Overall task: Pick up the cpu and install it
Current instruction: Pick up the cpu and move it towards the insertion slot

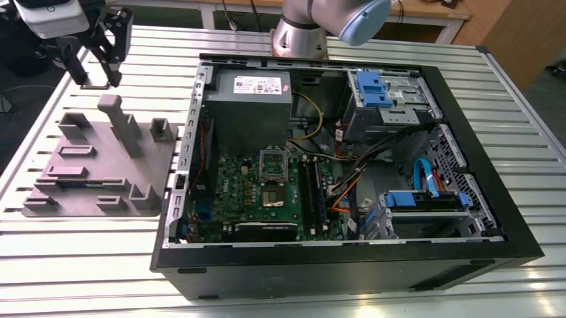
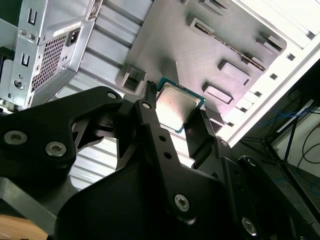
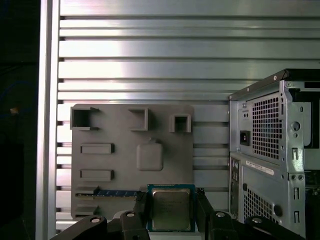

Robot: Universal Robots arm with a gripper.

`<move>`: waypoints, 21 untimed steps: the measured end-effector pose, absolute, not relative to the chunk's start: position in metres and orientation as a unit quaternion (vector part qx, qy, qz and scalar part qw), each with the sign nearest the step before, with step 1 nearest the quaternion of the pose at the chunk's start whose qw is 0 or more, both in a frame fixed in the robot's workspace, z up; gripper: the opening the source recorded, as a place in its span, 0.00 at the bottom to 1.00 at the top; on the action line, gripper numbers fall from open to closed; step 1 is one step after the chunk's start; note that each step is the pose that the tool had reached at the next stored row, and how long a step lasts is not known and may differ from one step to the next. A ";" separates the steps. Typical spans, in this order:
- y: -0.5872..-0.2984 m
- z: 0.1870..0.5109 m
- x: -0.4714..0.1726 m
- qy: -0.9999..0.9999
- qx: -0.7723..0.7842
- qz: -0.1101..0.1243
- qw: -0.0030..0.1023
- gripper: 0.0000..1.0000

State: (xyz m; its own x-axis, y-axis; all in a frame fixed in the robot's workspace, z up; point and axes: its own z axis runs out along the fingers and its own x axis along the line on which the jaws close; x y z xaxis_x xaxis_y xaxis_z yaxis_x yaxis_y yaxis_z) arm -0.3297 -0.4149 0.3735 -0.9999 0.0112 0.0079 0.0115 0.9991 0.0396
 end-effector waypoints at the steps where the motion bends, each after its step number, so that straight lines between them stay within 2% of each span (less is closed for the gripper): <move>1: -0.415 0.374 -0.329 -1.000 -0.006 -0.020 0.004 0.47; 21: -0.415 0.373 -0.316 -1.000 -0.006 -0.020 0.004 0.47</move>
